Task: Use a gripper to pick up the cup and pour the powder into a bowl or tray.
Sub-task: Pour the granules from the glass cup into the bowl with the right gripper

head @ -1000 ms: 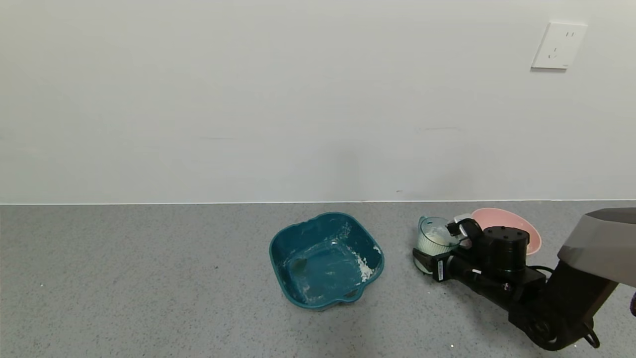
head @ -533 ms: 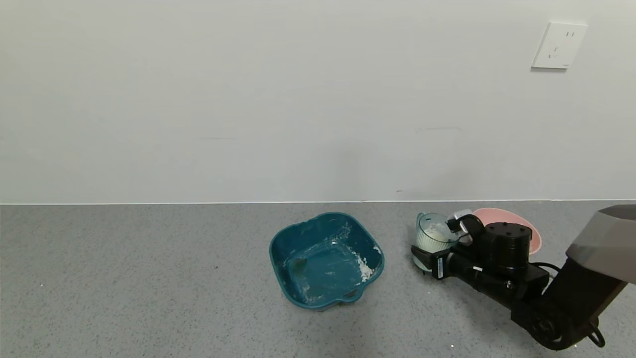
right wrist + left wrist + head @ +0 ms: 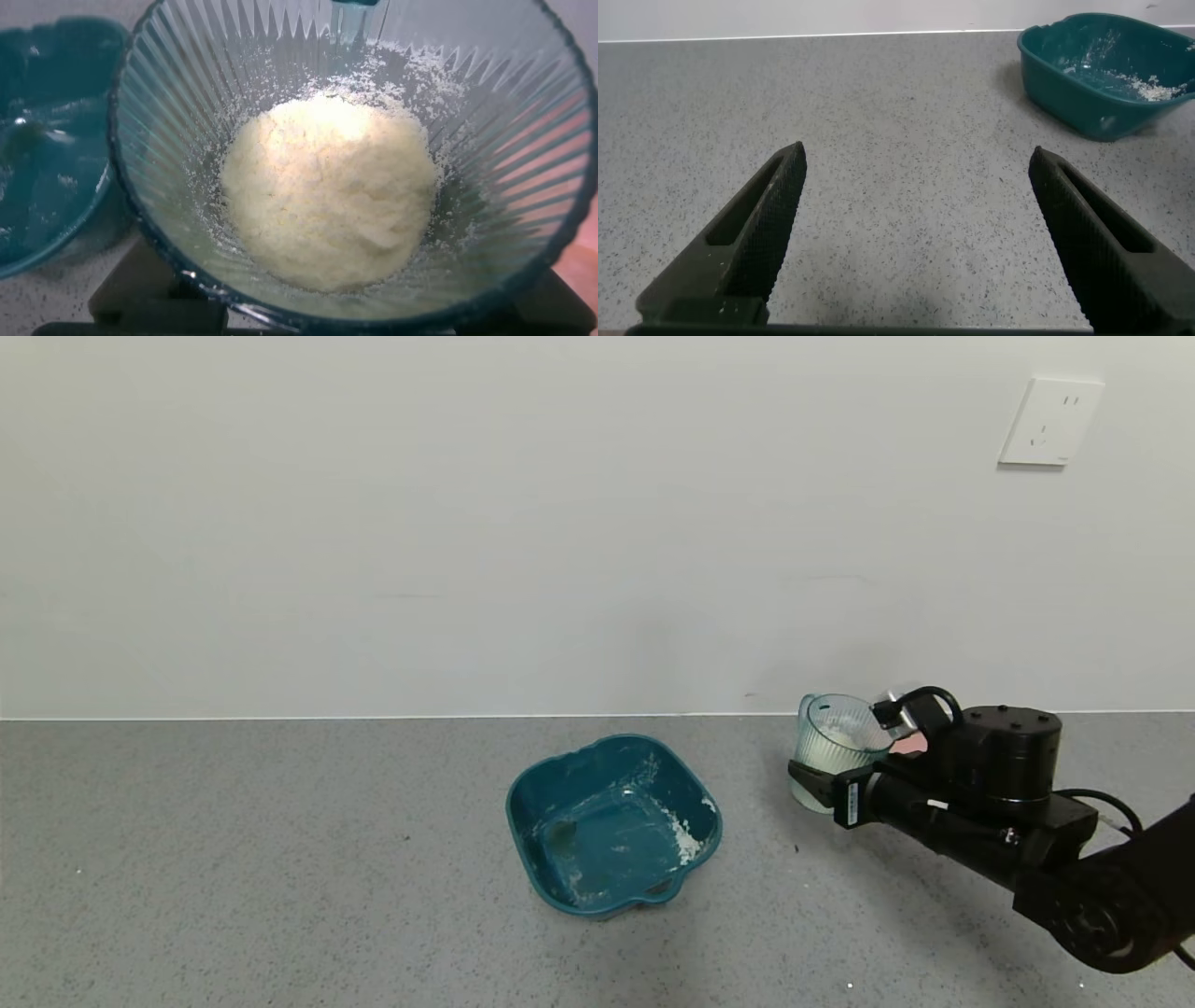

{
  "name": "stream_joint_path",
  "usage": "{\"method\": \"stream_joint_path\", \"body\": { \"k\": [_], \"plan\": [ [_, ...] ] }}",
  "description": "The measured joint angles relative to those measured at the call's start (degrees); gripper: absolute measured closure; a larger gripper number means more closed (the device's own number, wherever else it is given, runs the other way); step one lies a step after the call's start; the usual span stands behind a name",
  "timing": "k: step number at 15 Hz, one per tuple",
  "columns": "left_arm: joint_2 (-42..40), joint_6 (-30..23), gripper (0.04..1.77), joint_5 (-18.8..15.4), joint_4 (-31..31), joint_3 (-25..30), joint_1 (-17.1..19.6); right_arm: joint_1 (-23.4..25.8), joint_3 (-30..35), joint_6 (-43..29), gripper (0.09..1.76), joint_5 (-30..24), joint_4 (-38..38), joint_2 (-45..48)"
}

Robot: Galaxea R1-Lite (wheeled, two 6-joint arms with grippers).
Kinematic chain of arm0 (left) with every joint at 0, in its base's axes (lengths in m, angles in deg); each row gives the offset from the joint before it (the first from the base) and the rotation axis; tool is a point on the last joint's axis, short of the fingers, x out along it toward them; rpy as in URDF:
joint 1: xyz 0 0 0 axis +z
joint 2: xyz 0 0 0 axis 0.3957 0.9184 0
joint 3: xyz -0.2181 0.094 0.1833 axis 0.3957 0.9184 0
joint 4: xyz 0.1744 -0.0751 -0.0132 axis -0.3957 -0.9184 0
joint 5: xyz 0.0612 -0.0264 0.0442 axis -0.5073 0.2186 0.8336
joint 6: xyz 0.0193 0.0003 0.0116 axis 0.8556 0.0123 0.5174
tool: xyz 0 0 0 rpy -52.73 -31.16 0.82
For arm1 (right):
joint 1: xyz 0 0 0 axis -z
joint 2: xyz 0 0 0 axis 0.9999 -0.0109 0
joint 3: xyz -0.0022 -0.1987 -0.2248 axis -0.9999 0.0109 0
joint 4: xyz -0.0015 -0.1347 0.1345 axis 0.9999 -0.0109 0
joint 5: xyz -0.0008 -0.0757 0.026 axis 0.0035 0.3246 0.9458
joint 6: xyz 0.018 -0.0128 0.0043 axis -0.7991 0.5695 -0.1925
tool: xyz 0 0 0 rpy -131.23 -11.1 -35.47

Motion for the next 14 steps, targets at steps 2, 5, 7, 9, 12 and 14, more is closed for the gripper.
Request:
{"method": "stream_joint_path", "body": {
  "k": [2,5,7,9,12,14],
  "plan": [
    [0.0,0.0,0.09,0.0,0.0,0.0,0.0,1.3,-0.3,0.1,0.50,0.0,-2.1,2.9],
    [0.0,0.0,0.09,0.0,0.0,0.0,0.0,4.2,-1.0,0.2,0.50,-0.2,-4.7,6.1],
    [0.0,0.0,0.09,0.0,0.0,0.0,0.0,6.4,-1.2,0.3,0.51,-0.2,-5.5,7.5],
    [0.0,0.0,0.09,0.0,0.0,0.0,0.0,8.8,-1.2,1.7,0.51,-0.3,-6.1,8.3],
    [0.0,0.0,0.09,0.0,0.0,0.0,0.0,12.9,-1.0,3.3,0.51,-2.9,-6.3,8.9],
    [0.0,0.0,0.09,0.0,0.0,0.0,0.0,14.8,-1.1,3.8,0.51,-3.6,-6.4,9.5]
  ]
}}
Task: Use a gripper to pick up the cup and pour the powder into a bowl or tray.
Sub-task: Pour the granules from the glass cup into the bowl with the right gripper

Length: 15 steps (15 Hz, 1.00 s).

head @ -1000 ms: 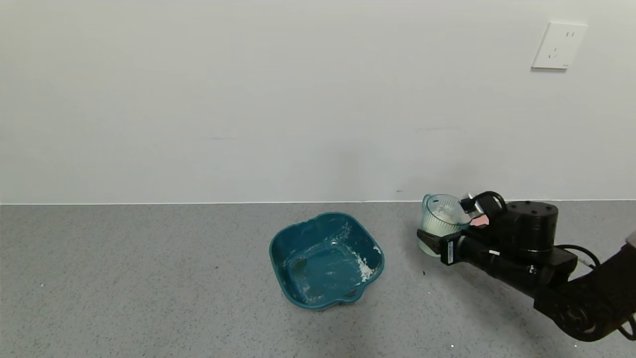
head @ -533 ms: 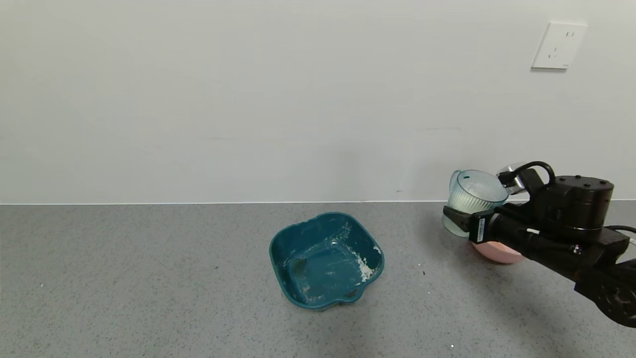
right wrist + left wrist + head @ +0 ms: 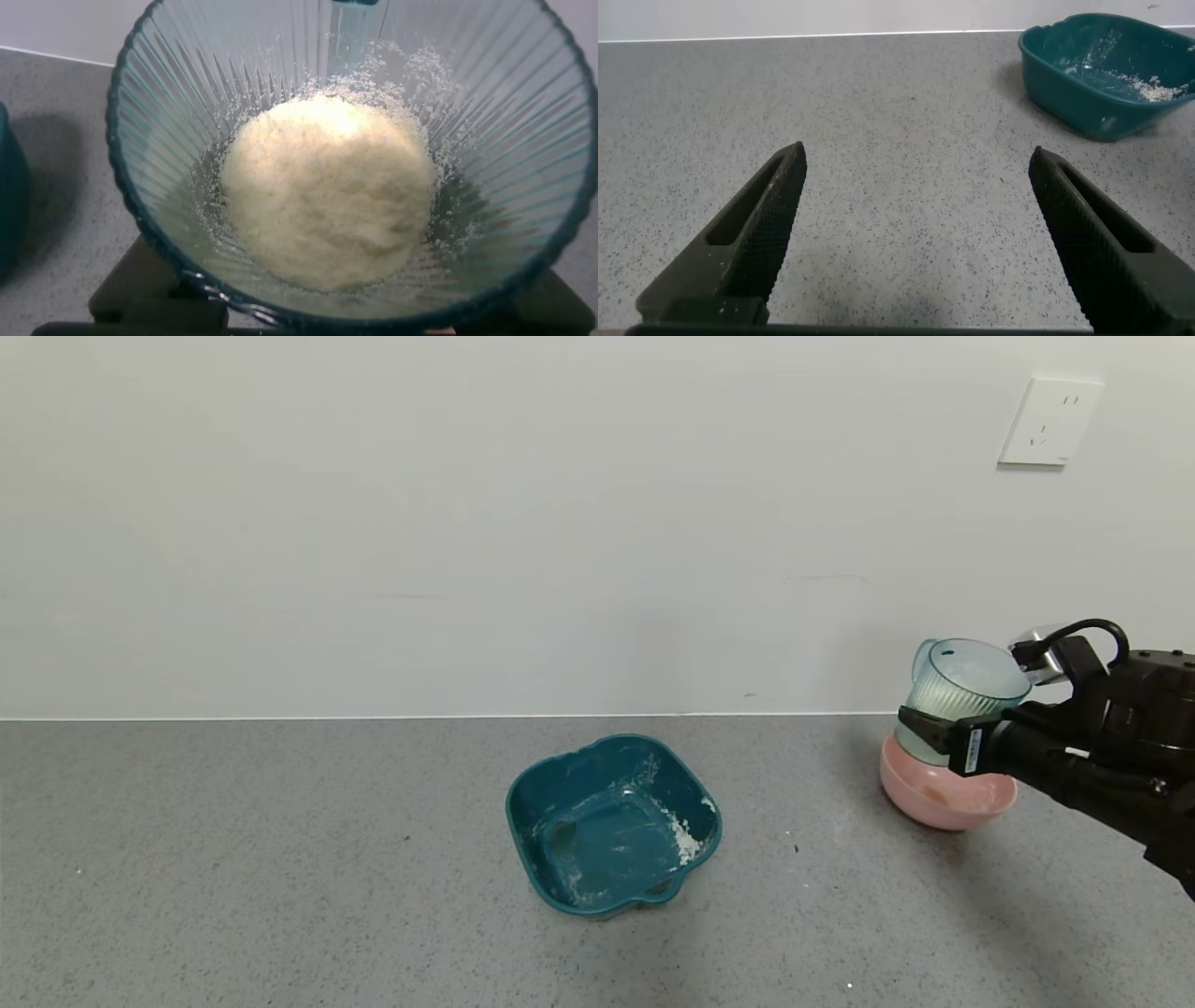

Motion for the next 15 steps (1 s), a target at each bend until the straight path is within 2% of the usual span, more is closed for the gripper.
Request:
{"method": "stream_joint_path", "body": {
  "k": [7,10,15],
  "plan": [
    [0.0,0.0,0.09,0.0,0.0,0.0,0.0,4.7,-0.1,3.8,0.51,-0.1,0.0,0.8],
    [0.0,0.0,0.09,0.0,0.0,0.0,0.0,7.7,0.1,4.3,0.51,-1.7,0.0,0.8],
    [0.0,0.0,0.09,0.0,0.0,0.0,0.0,11.4,-0.1,8.9,0.51,-2.2,0.0,0.7]
  ]
}}
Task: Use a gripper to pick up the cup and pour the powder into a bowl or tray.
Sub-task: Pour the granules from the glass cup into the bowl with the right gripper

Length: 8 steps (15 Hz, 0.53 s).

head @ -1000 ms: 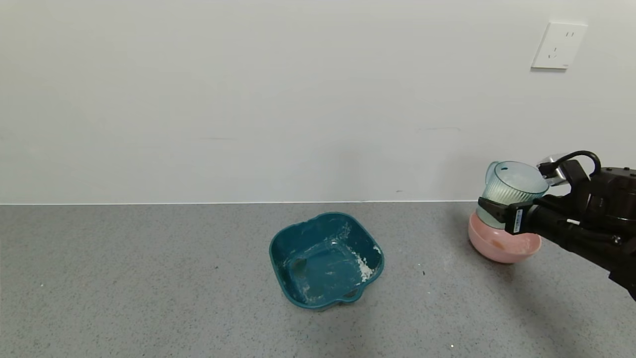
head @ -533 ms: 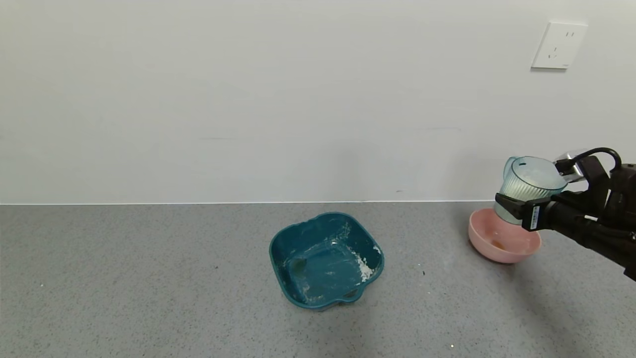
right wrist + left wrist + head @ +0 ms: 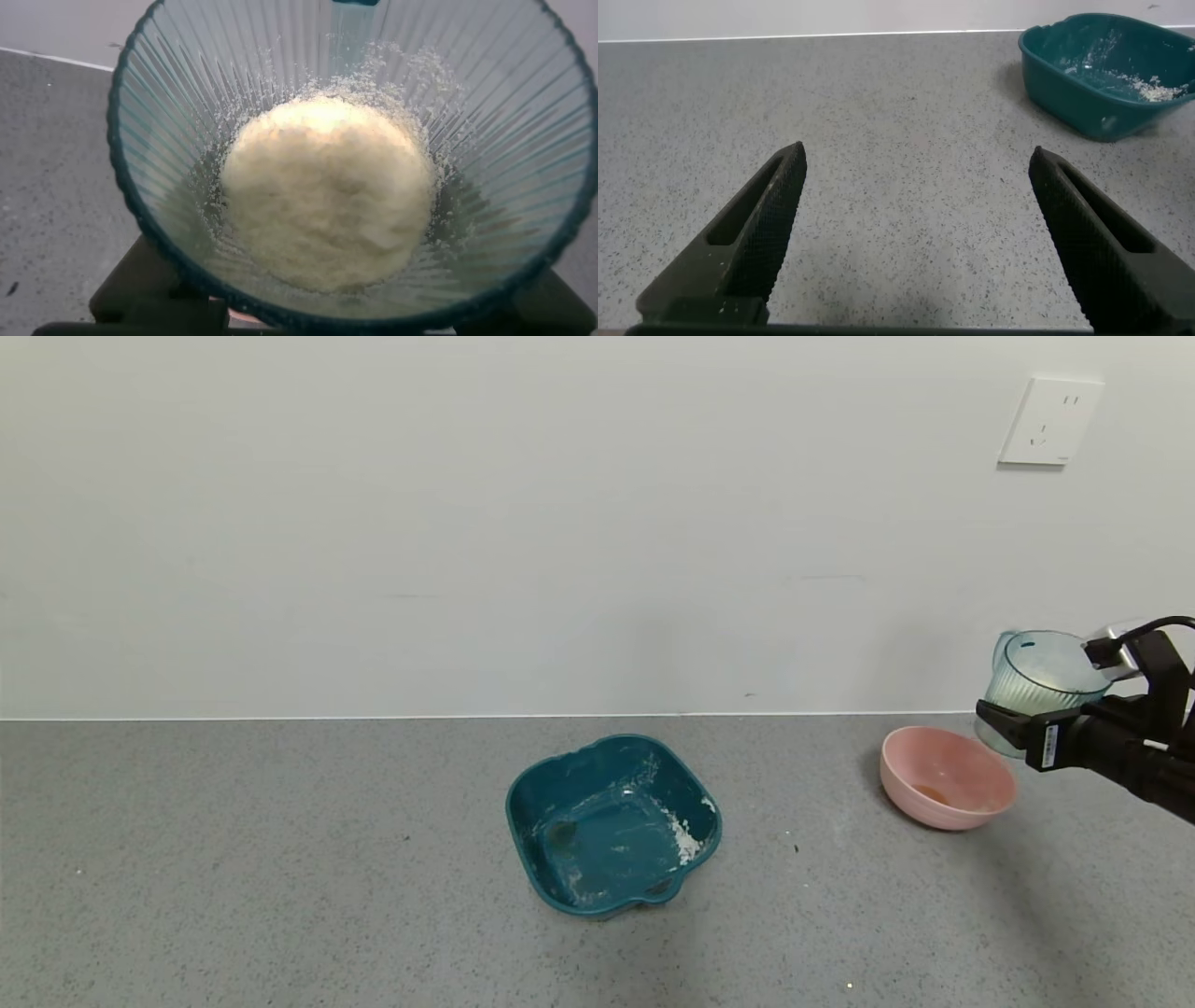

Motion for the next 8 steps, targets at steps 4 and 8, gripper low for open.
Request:
{"method": "stream_joint_path", "body": {
  "k": [4,8],
  "plan": [
    [0.0,0.0,0.09,0.0,0.0,0.0,0.0,1.8,-0.3,4.6,0.51,0.2,0.0,-0.3],
    [0.0,0.0,0.09,0.0,0.0,0.0,0.0,2.9,-0.7,9.1,0.51,1.8,0.1,-2.0]
  ]
}}
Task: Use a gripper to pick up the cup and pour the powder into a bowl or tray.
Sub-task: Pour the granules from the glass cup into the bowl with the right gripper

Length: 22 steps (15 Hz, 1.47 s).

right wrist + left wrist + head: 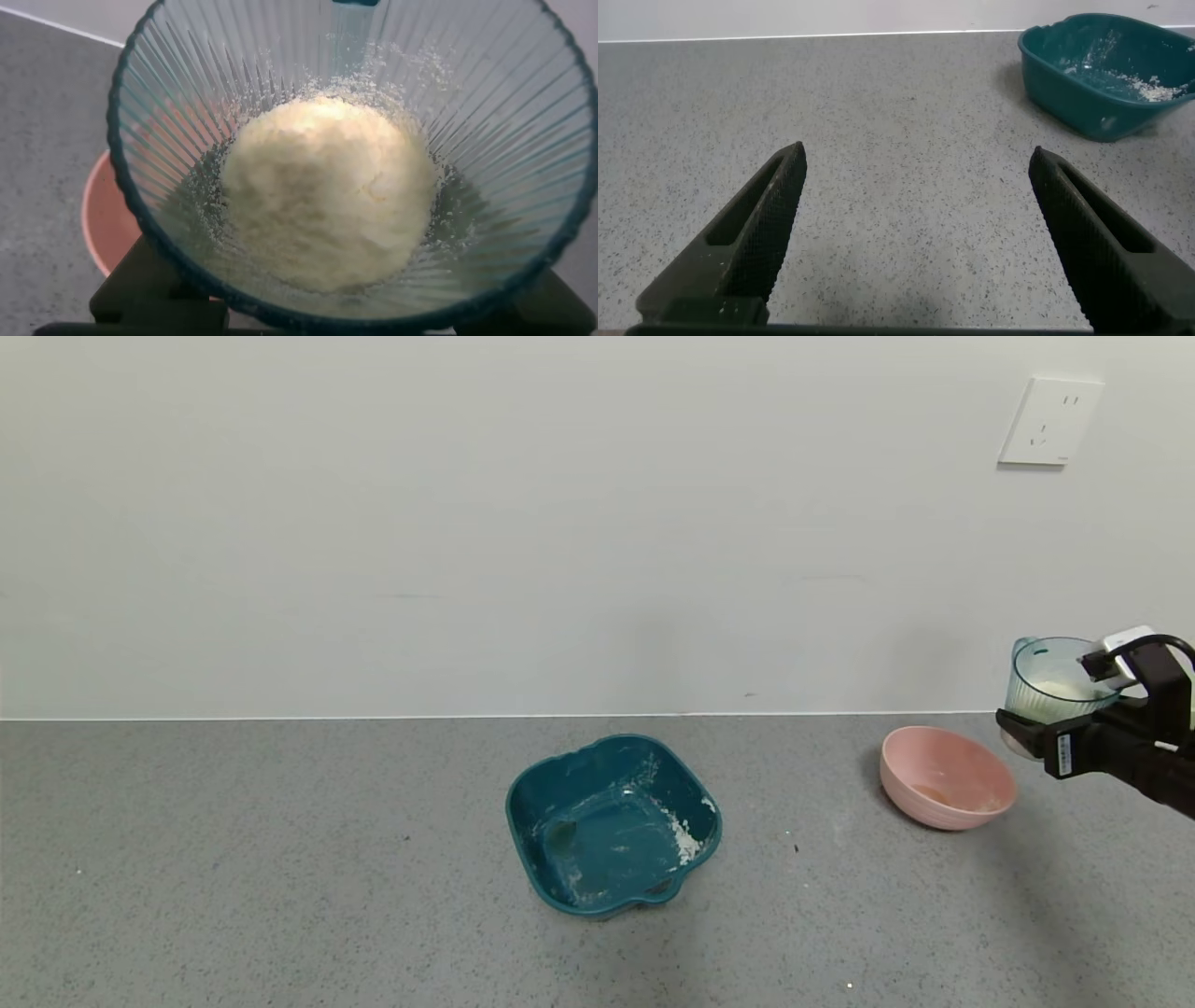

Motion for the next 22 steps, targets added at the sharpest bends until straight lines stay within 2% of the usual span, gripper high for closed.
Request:
{"method": "stream_joint_path", "body": {
  "k": [9,16,22],
  "plan": [
    [0.0,0.0,0.09,0.0,0.0,0.0,0.0,1.4,-3.4,13.5,0.51,5.0,-0.1,-5.4],
    [0.0,0.0,0.09,0.0,0.0,0.0,0.0,1.1,-3.6,28.9,0.51,10.4,0.5,-6.2],
    [0.0,0.0,0.09,0.0,0.0,0.0,0.0,1.8,-5.6,37.4,0.51,13.5,0.4,-6.3]
  ]
}}
